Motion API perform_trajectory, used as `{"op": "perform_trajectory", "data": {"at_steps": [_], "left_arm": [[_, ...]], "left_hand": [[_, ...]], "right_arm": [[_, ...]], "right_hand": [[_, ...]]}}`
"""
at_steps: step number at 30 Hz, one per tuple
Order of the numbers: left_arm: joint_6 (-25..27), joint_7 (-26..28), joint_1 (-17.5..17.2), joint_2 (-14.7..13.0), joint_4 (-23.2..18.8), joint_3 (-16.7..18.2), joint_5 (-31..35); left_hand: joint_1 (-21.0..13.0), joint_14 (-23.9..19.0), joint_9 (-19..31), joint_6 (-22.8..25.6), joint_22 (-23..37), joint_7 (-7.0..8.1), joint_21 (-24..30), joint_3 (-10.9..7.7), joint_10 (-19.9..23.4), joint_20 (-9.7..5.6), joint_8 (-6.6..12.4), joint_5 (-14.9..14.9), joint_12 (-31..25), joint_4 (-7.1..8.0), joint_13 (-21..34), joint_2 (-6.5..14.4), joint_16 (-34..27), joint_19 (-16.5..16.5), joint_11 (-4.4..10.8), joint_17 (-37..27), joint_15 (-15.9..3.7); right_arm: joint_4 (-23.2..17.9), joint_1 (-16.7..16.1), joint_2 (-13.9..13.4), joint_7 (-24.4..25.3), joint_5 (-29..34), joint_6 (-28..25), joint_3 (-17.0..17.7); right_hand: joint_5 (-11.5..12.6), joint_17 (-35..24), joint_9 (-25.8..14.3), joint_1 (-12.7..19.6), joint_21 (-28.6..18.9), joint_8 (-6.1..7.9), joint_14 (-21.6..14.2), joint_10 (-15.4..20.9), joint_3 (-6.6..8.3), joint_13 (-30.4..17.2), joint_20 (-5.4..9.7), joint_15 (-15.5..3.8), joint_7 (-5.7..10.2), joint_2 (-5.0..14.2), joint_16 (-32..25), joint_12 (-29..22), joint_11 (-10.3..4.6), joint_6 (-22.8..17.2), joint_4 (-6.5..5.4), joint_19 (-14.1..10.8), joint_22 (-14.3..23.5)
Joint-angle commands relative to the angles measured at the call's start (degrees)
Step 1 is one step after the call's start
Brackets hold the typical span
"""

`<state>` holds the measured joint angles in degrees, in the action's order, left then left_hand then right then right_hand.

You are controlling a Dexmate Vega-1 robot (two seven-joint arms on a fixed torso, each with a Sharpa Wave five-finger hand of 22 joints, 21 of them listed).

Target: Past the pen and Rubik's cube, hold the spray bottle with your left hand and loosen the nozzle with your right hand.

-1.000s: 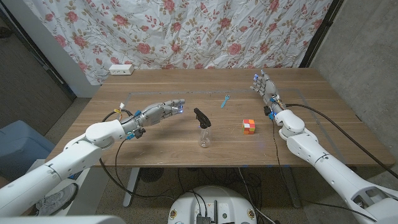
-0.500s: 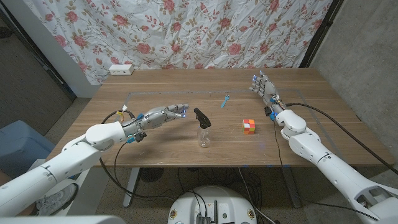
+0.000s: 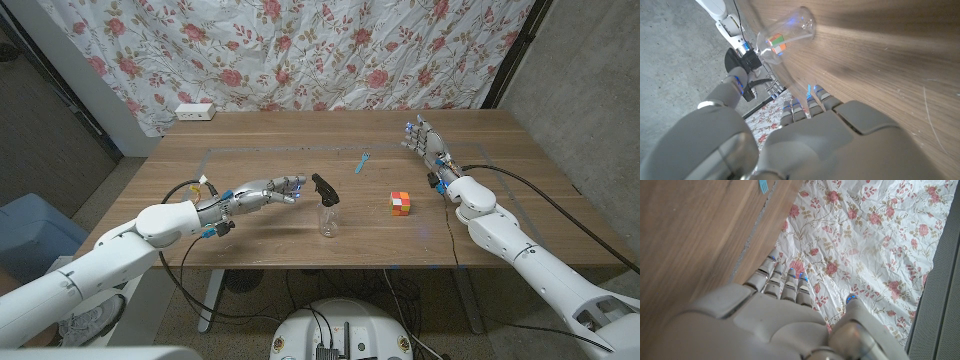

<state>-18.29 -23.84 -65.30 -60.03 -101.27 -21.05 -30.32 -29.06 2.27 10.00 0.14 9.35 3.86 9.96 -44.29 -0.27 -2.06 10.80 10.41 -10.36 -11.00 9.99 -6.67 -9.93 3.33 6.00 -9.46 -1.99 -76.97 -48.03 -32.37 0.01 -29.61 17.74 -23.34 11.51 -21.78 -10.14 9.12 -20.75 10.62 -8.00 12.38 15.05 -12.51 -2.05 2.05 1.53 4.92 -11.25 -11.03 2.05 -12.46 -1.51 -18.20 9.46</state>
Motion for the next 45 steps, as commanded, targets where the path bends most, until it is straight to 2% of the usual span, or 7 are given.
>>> {"op": "perform_trajectory", "data": {"at_steps": [1, 22, 26, 28, 32, 36, 45], "left_arm": [[-1.2, -0.6, 2.1, 0.5, 1.1, -2.5, 5.0], [-1.4, -1.0, 7.8, 3.9, 3.1, -8.1, 13.4], [-1.5, -0.4, 8.2, 4.6, 3.6, -8.6, 14.1], [-1.7, -0.3, 8.3, 5.1, 4.1, -8.9, 14.0], [-2.3, -0.2, 8.9, 6.0, 5.3, -9.6, 14.5], [-3.4, 0.5, 9.3, 7.4, 6.6, -10.1, 15.1], [-4.4, 1.0, 10.1, 9.7, 8.6, -11.4, 15.4]], "left_hand": [[-2.2, 2.5, 0.1, -2.5, 0.1, -0.56, -0.1, -0.22, -2.8, -3.74, -0.27, 0.1, 0.4, 0.04, 0.3, -0.9, 0.3, -1.6, -0.54, -0.3, -1.59], [-5.8, 7.8, 0.1, -10.3, 0.1, -1.77, -0.6, 1.0, -9.6, -3.33, -0.38, 0.0, 0.3, 0.34, 0.3, -2.6, 0.3, -9.9, -1.73, -0.3, -0.05], [-6.0, 7.6, 0.1, -10.8, 0.1, -1.78, -0.2, 1.15, -9.9, -3.51, -0.35, 0.0, 0.3, 0.35, 0.3, -2.6, 0.1, -9.6, -1.76, -0.3, -0.12], [-6.3, 7.7, 0.1, -11.2, 0.1, -1.7, -0.4, 1.46, -10.2, -3.09, -0.12, 0.1, 0.1, 0.39, 0.3, -2.7, 0.0, -11.4, -1.99, -0.3, -0.16], [-6.4, 7.8, 0.1, -11.3, 0.1, -1.7, -0.3, 1.57, -10.3, -2.7, -0.06, 0.1, 0.0, 0.4, 0.3, -2.8, -0.1, -11.5, -1.97, -0.3, -0.14], [-6.5, 7.6, 0.1, -11.4, 0.2, -1.74, -0.1, 1.71, -10.1, -3.07, 0.05, 0.1, -0.1, 0.41, 0.3, -2.8, -0.2, -11.3, -1.95, -0.3, -0.2], [-7.1, 5.9, 0.0, -10.0, 0.1, -2.52, 0.4, 2.36, -8.4, -5.5, 0.88, 0.1, -0.8, 0.43, 0.2, -2.9, -0.7, -10.5, -2.69, -0.3, -0.06]], "right_arm": [[1.0, 0.5, 0.0, -0.8, 0.3, 0.6, -0.3], [0.0, -0.8, -0.9, -0.3, 0.2, 0.8, 0.3], [-0.1, -1.1, -1.0, -0.3, 0.1, 1.0, 0.5], [-0.2, -1.2, -1.0, -0.2, 0.0, 1.2, 0.6], [-0.4, -1.4, -1.2, 0.0, 0.2, 1.2, 0.6], [-0.1, -1.5, -1.0, -0.2, 0.0, 1.6, 0.7], [-0.2, -1.8, -1.2, 0.0, 0.1, 1.8, 0.9]], "right_hand": [[0.1, -0.1, -0.2, 0.1, 0.1, 0.02, -0.5, 0.3, 0.38, 0.0, 0.0, 0.27, -0.06, -0.03, -0.3, -0.3, 0.43, 0.2, 0.35, -0.6, 0.1], [0.1, 0.3, -0.2, -0.2, 0.6, -0.02, -0.6, 0.2, 0.5, 0.3, 0.1, 0.25, 0.0, 0.04, -0.4, -0.2, 0.58, 0.6, 0.49, -1.0, 0.1], [0.1, 0.4, -0.2, -0.2, 0.8, -0.02, -0.6, 0.2, 0.53, 0.3, 0.1, 0.25, -0.02, 0.05, -0.4, -0.2, 0.54, 0.6, 0.53, -1.0, 0.1], [0.1, 0.4, -0.2, -0.2, 0.8, -0.01, -0.6, 0.2, 0.54, 0.3, 0.11, 0.27, 0.01, 0.05, -0.4, -0.3, 0.58, 0.6, 0.54, -1.0, 0.1], [0.1, 0.5, -0.2, -0.3, 0.9, 0.0, -0.5, 0.2, 0.57, 0.4, 0.12, 0.2, -0.02, 0.06, -0.4, -0.3, 0.54, 0.6, 0.57, -1.1, 0.1], [0.1, 0.6, -0.2, -0.3, 1.0, 0.02, -0.5, 0.3, 0.59, 0.4, 0.15, 0.22, 0.0, 0.06, -0.4, -0.3, 0.63, 0.6, 0.6, -1.1, 0.1], [0.1, 0.7, -0.2, -0.5, 1.3, 0.04, -0.5, 0.3, 0.65, 0.5, 0.07, 0.24, 0.03, 0.13, -0.4, -0.3, 0.49, 0.6, 0.63, -1.3, 0.1]]}}
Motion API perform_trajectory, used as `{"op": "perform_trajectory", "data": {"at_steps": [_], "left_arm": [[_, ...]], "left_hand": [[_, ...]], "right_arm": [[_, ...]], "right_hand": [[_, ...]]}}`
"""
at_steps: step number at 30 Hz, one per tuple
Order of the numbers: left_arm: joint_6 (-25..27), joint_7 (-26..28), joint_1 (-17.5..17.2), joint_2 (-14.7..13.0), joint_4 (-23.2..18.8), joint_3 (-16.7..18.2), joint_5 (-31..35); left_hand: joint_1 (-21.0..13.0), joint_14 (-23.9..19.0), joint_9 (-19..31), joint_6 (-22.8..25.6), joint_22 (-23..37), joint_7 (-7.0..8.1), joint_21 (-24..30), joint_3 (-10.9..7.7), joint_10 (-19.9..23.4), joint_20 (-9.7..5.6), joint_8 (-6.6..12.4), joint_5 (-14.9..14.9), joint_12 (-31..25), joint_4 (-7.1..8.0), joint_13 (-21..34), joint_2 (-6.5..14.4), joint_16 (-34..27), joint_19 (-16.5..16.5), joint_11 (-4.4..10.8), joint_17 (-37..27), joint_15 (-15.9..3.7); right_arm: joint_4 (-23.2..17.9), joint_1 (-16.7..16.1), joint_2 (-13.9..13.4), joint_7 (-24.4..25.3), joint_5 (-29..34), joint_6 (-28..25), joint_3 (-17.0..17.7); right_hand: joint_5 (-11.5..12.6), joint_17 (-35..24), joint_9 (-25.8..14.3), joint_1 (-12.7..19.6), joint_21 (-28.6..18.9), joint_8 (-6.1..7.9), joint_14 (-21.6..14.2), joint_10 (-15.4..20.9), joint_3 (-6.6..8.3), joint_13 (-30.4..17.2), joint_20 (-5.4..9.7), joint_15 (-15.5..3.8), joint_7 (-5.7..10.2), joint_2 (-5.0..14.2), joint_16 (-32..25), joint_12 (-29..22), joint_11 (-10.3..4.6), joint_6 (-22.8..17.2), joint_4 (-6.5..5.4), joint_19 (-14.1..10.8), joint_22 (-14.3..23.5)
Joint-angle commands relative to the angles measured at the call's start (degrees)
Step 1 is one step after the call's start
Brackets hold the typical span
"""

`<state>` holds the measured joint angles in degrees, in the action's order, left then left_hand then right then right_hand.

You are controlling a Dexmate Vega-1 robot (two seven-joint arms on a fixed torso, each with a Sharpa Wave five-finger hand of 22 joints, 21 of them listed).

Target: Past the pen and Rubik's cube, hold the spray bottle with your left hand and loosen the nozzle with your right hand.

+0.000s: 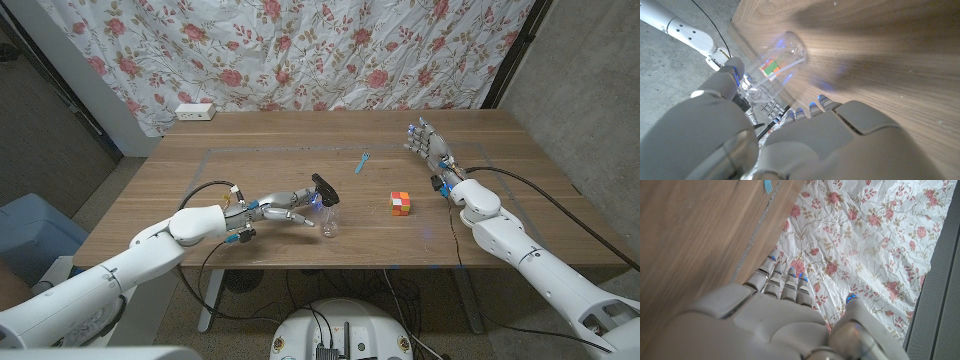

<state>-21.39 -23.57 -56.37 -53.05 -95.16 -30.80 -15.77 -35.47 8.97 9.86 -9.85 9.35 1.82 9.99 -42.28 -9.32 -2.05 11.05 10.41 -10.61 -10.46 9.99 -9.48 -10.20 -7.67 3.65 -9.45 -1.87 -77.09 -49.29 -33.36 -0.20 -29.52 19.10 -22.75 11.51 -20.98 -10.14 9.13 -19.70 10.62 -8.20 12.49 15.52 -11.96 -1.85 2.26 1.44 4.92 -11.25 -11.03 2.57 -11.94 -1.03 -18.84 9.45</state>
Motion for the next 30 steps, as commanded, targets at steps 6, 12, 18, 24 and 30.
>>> {"op": "perform_trajectory", "data": {"at_steps": [6, 12, 18, 24, 30], "left_arm": [[-2.0, 0.7, 1.5, 4.2, 3.9, -2.5, 0.4], [-3.0, 0.3, 2.3, 5.2, 5.3, -3.3, 0.9], [-3.9, -1.0, 3.9, 6.5, 7.1, -4.5, 1.6], [-5.0, -0.9, 5.0, 7.2, 8.2, -5.1, 3.1], [-5.6, -0.7, 5.3, 7.8, 8.8, -5.3, 3.2]], "left_hand": [[-1.1, -2.0, 0.2, 1.0, 0.1, -0.84, 0.5, 0.69, 1.7, -6.0, 1.05, 0.1, -0.8, -0.13, 0.2, -0.1, -0.6, 1.0, -0.3, -0.2, -0.43], [-1.5, -2.8, 0.1, 2.0, 0.0, -0.68, 0.7, 0.94, 2.6, -6.39, 1.4, 0.2, -0.9, -0.15, 0.1, -0.1, -0.7, 1.7, -0.07, -0.2, -0.63], [-2.3, -4.4, 0.2, 4.6, 0.0, -0.52, 0.7, 1.47, 4.6, -6.51, 2.26, 0.2, -1.2, -0.18, 0.1, -0.1, -0.8, 2.8, 0.59, -0.2, -1.47], [-3.6, -7.0, 0.3, 7.4, 0.0, -0.52, 0.8, 2.21, 7.7, -6.56, 3.06, 0.2, -1.7, -0.22, 0.3, -0.2, -0.9, 4.4, 0.24, -0.2, -1.48], [-4.7, -8.8, 0.3, 9.3, 0.0, -0.87, 0.9, 2.62, 10.0, -6.57, 3.62, 0.1, -2.1, -0.25, 0.4, -0.2, -1.0, 5.8, 0.39, -0.2, -1.82]], "right_arm": [[-0.4, -0.8, -0.5, 0.1, -0.4, 0.3, 0.6], [-0.6, -1.1, -0.7, 0.2, -0.3, 0.5, 0.8], [-1.2, -1.5, -1.2, 0.4, -0.3, 0.1, 0.9], [-1.5, -1.9, -1.5, 0.6, -0.2, 0.0, 1.1], [-2.3, -2.6, -1.9, 0.9, -0.3, -0.1, 1.4]], "right_hand": [[0.1, 0.1, -0.2, -0.6, 0.4, 0.08, -0.4, 0.2, 0.21, 0.0, -0.12, 0.0, 0.14, 0.14, -0.4, -0.3, 0.1, 0.1, 0.19, -0.7, 0.1], [0.1, 0.2, -0.2, -0.7, 0.6, 0.12, -0.4, 0.1, 0.24, 0.0, -0.12, 0.02, 0.12, 0.13, -0.4, -0.3, -0.03, 0.0, 0.25, -0.8, 0.1], [0.1, 0.3, -0.2, -0.8, 0.7, 0.13, -0.4, 0.2, 0.27, 0.1, -0.13, 0.05, 0.16, 0.14, -0.5, -0.3, -0.02, 0.0, 0.27, -0.9, 0.1], [0.1, 0.4, -0.1, -0.8, 0.9, 0.15, -0.4, 0.1, 0.31, 0.1, -0.16, 0.0, 0.13, 0.16, -0.5, -0.3, -0.07, 0.0, 0.32, -0.9, 0.2], [0.1, 0.5, -0.1, -0.9, 1.1, 0.14, -0.4, 0.1, 0.38, 0.2, -0.27, -0.01, 0.17, 0.19, -0.5, -0.3, -0.18, 0.1, 0.38, -1.0, 0.2]]}}
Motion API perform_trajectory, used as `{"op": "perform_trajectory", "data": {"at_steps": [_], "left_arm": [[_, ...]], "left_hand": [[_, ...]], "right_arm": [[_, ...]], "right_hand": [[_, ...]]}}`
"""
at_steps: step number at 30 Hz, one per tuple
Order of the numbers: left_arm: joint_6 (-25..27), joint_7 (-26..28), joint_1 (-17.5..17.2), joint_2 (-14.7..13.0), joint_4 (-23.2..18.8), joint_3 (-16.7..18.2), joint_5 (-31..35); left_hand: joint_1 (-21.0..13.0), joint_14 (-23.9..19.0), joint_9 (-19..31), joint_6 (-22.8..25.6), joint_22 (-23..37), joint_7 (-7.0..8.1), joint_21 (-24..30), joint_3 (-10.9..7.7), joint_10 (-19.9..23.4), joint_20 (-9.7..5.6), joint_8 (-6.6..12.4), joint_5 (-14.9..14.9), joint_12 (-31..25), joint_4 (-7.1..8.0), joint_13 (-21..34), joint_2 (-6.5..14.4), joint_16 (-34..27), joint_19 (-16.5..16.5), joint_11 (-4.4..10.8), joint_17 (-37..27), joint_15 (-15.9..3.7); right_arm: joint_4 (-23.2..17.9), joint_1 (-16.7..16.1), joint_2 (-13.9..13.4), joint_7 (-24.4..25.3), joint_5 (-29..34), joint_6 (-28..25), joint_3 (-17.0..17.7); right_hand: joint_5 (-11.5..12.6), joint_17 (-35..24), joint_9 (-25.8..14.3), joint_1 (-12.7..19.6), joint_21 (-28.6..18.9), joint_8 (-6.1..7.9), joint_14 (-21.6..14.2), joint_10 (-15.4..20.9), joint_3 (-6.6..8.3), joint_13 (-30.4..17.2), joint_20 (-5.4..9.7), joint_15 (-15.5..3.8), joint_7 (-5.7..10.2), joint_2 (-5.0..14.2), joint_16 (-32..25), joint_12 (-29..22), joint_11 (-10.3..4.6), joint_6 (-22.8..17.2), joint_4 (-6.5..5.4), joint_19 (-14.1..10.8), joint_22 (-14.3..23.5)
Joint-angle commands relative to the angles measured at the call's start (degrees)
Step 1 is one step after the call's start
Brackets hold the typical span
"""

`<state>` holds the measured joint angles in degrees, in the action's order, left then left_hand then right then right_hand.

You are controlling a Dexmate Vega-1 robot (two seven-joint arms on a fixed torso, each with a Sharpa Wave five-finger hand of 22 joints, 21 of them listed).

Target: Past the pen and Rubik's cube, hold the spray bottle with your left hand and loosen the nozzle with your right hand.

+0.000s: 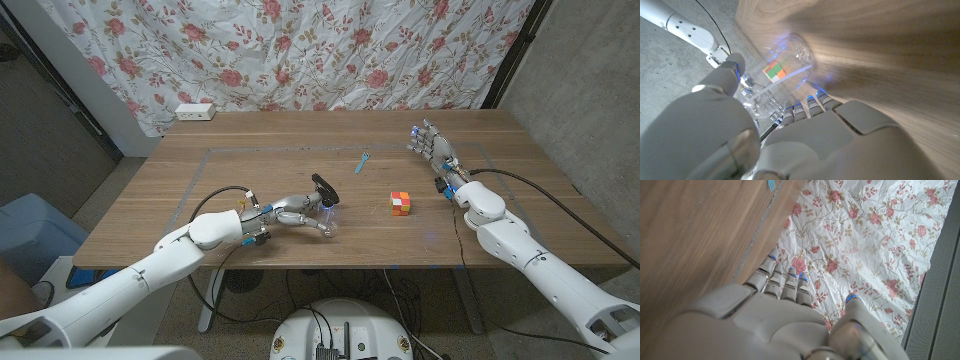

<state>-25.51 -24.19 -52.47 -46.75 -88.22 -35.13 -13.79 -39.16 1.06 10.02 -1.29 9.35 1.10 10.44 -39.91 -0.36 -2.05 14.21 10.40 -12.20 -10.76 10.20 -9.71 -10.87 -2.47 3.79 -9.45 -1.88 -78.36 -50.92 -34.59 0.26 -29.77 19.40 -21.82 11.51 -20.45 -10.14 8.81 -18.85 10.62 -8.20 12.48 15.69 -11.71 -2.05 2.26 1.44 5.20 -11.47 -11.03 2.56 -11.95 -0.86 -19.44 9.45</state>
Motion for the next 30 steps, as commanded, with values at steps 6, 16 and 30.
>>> {"op": "perform_trajectory", "data": {"at_steps": [6, 16, 30], "left_arm": [[-2.0, 0.5, 1.9, 2.2, 2.6, -1.4, 2.3], [-3.1, 1.9, 1.9, 3.8, 4.1, -1.7, 2.5], [-3.4, 3.4, 2.2, 5.3, 5.0, -2.3, 3.4]], "left_hand": [[-2.1, -2.3, 0.2, 2.2, 0.0, -0.4, 0.4, 0.54, 2.7, -6.58, 0.89, -0.1, -0.7, 0.03, 0.3, 0.1, -0.4, 1.5, 0.7, -0.2, -1.88], [-5.8, -7.0, 0.6, 6.4, 0.0, -0.96, 0.4, 1.32, 6.9, -7.01, 2.39, -0.4, -1.2, -0.05, 0.8, 0.2, -0.7, 3.9, 1.35, -0.4, -2.52], [-10.7, -14.2, 1.1, 12.0, 0.1, -0.53, 0.7, 3.67, 13.3, -7.36, 5.14, -0.5, -2.1, -0.03, 1.4, -0.3, -1.3, 8.5, 2.49, -0.6, -4.41]], "right_arm": [[-1.4, -1.4, -0.8, 0.7, -0.2, -0.3, 0.7], [-1.4, -2.1, -0.7, 0.9, -0.5, -0.1, 1.0], [-1.3, -2.7, -0.7, 0.8, -1.0, 0.5, 1.3]], "right_hand": [[0.1, 0.1, -0.1, -0.7, 0.4, 0.14, -0.4, 0.1, 0.24, 0.0, -0.09, -0.09, 0.12, -0.09, -0.3, -0.3, -0.09, 0.1, 0.27, -0.5, 0.2], [0.1, 0.3, -0.1, -0.9, 0.8, 0.17, -0.4, 0.2, 0.27, 0.0, -0.23, -0.05, 0.14, -0.12, -0.3, -0.3, -0.04, 0.0, 0.34, -0.7, 0.2], [0.1, 0.6, -0.1, -1.1, 1.3, 0.16, -0.5, 0.1, 0.37, 0.1, -0.44, -0.03, 0.16, -0.08, -0.4, -0.3, -0.08, 0.1, 0.47, -0.9, 0.2]]}}
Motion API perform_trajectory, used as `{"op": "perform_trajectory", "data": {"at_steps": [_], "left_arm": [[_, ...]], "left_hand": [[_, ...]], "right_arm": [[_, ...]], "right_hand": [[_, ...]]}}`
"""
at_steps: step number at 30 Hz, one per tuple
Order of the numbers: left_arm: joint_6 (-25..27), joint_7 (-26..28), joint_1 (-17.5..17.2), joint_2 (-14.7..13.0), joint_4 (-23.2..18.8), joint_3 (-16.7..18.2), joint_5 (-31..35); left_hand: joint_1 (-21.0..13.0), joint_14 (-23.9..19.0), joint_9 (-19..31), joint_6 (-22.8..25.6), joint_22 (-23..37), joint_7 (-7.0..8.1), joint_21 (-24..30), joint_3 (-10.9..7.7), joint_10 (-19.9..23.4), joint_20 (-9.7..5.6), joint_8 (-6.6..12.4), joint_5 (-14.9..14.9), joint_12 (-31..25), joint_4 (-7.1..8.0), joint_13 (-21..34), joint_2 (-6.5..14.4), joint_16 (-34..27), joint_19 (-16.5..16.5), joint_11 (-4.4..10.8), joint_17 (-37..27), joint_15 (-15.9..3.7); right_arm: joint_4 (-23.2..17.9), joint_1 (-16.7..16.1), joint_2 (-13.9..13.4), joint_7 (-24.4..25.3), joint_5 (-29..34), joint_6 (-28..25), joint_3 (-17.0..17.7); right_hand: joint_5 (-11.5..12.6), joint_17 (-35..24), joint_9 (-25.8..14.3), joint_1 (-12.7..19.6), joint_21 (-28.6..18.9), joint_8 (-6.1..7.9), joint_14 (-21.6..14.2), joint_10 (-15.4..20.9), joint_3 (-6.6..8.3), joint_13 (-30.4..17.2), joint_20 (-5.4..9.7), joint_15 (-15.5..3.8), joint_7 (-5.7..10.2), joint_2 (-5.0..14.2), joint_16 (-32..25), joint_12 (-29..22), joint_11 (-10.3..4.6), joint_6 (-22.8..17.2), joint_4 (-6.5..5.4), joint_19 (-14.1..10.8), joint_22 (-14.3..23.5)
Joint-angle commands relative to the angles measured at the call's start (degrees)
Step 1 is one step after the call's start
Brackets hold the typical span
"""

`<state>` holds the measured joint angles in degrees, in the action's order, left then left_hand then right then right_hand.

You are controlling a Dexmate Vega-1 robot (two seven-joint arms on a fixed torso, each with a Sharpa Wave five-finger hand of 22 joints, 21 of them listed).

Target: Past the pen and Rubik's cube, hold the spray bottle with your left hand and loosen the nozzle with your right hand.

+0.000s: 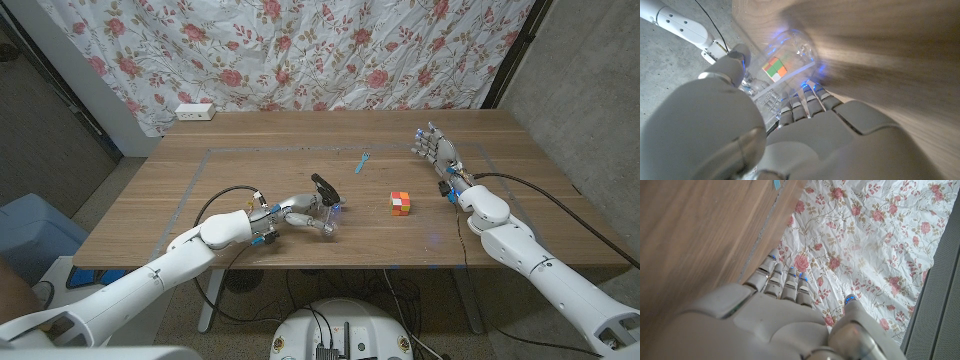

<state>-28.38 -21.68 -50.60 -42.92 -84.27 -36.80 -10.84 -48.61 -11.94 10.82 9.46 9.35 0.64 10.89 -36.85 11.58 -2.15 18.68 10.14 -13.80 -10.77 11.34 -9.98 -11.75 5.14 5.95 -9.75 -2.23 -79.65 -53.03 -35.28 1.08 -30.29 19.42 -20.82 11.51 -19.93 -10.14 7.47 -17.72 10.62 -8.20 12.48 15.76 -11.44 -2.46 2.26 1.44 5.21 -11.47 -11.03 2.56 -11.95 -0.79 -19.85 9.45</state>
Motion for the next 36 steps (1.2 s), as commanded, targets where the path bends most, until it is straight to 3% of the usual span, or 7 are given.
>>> {"op": "perform_trajectory", "data": {"at_steps": [1, 12, 15, 19, 27, 31, 36], "left_arm": [[-0.4, 1.1, 0.2, 1.5, 1.1, -0.6, 0.2], [-0.2, 3.6, -0.9, 2.2, 1.1, -0.3, 0.6], [-0.2, 4.0, -1.0, 2.5, 1.3, -0.3, 0.4], [0.2, 4.6, -1.3, 2.7, 1.3, -0.2, 0.1], [0.5, 6.5, -2.0, 3.1, 1.4, 0.2, 0.1], [0.3, 7.0, -2.0, 3.3, 1.7, 0.3, 0.2], [0.4, 7.5, -2.0, 3.2, 1.7, 0.5, 0.3]], "left_hand": [[-1.7, -1.8, 0.4, 2.1, 0.1, 0.06, 0.1, 0.85, 2.5, -7.17, 1.09, -0.2, -0.8, -0.01, 0.3, 0.0, -0.5, 1.1, 0.53, -0.3, -4.19], [-7.1, -9.6, 1.7, 10.0, 0.2, 1.03, 0.2, 4.84, 11.2, -6.95, 6.48, 0.1, -3.2, 0.44, 2.2, 1.0, -1.6, 5.4, 2.48, -0.8, -6.61], [-8.0, -11.9, 2.1, 11.6, 0.2, 1.59, 0.3, 5.9, 13.9, -7.05, 7.93, 0.3, -4.2, 0.71, 3.0, 1.9, -2.4, 6.5, 3.67, -1.1, -7.64], [-9.0, -14.2, 2.7, 13.4, 0.2, 2.03, 0.6, 7.1, 16.6, -6.96, 9.72, 0.5, -5.4, 0.9, 4.2, 2.9, -3.5, 8.4, 3.72, -1.7, -8.24], [-11.6, -21.0, 4.7, 18.5, 0.4, 2.5, 1.4, 10.53, 24.3, -6.33, 15.07, 1.1, -9.4, 0.92, 7.9, 5.7, -8.0, 14.3, 5.08, -4.2, -10.49], [-13.1, -23.7, 5.6, 20.9, 0.5, 2.83, 1.5, 12.25, 27.0, -6.19, 17.62, 1.3, -11.0, 0.93, 9.8, 6.6, -10.3, 16.5, 4.34, -5.5, -10.85], [-13.9, -24.8, 6.0, 21.6, 0.5, 2.66, 1.7, 13.05, 28.1, -6.03, 18.77, 1.3, -11.6, 0.96, 10.8, 7.1, -11.4, 17.8, 4.36, -6.3, -10.95]], "right_arm": [[0.0, -0.7, 0.0, 0.0, -0.5, 0.5, 0.4], [0.6, -0.3, 0.1, -0.6, -0.6, 0.7, 0.3], [1.0, 0.0, 0.2, -0.9, -0.7, 0.8, 0.2], [1.4, 0.3, 0.3, -1.2, -0.7, 0.8, 0.2], [1.6, 0.3, 0.3, -1.3, -1.0, 0.8, 0.3], [1.4, 0.0, 0.2, -1.2, -1.1, 0.8, 0.4], [1.4, -0.2, 0.2, -1.2, -1.3, 0.9, 0.5]], "right_hand": [[0.1, 0.1, -0.1, 0.2, 0.1, 0.15, -0.5, 0.2, 0.31, -0.2, -0.05, -0.06, 0.15, -0.1, -0.4, -0.3, -0.08, 0.1, 0.42, -0.5, 0.2], [0.1, 0.2, -0.1, 0.2, 0.4, 0.17, -0.6, 0.1, 0.4, -0.1, -0.23, -0.21, 0.26, -0.08, -0.5, -0.3, -0.08, 0.1, 0.53, -0.7, 0.2], [0.1, 0.3, -0.1, 0.1, 0.4, 0.16, -0.7, 0.1, 0.42, -0.1, -0.27, -0.21, 0.26, -0.07, -0.5, -0.3, -0.11, 0.1, 0.54, -0.8, 0.2], [0.1, 0.3, -0.1, 0.1, 0.5, 0.16, -0.7, 0.1, 0.44, -0.1, -0.33, -0.16, 0.27, -0.05, -0.5, -0.3, -0.12, 0.1, 0.55, -0.9, 0.2], [0.1, 0.4, -0.1, -0.1, 0.7, 0.17, -0.7, 0.1, 0.47, -0.1, -0.38, -0.26, 0.29, -0.05, -0.5, -0.3, -0.08, 0.1, 0.59, -1.0, 0.2], [0.1, 0.5, -0.1, -0.1, 0.8, 0.17, -0.7, 0.1, 0.51, -0.1, -0.43, -0.26, 0.29, -0.04, -0.5, -0.3, -0.11, 0.1, 0.62, -1.1, 0.2], [0.1, 0.6, -0.1, -0.1, 0.9, 0.17, -0.7, 0.1, 0.58, -0.1, -0.47, -0.22, 0.35, -0.01, -0.5, -0.3, -0.2, 0.2, 0.69, -1.1, 0.2]]}}
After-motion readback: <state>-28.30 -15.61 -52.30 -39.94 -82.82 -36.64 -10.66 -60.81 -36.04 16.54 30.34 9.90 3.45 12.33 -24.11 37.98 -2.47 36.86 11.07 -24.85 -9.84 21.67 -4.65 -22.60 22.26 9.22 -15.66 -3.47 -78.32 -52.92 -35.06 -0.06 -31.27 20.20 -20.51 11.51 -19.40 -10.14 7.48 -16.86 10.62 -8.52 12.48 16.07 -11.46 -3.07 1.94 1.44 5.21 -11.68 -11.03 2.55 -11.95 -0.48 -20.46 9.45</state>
